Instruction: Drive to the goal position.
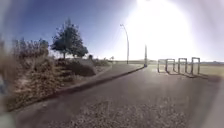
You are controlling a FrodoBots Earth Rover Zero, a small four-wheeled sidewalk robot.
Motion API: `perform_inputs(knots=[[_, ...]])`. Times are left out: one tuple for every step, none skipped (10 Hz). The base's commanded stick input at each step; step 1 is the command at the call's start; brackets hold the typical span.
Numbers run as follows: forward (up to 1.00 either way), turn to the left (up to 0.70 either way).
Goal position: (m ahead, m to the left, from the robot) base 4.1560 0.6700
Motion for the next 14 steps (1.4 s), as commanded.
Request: perform_inputs(knots=[[0.7, 0.0], [0.7, 0.0], [0.7, 0.0], [0.7, 0.0], [0.7, 0.0], [0.7, 0.0], [0.7, 0.0], [0.7, 0.0], [0.7, 0.0], [0.7, 0.0], [0.7, 0.0], [0.7, 0.0], [0.7, 0.0], [0.7, 0.0]])
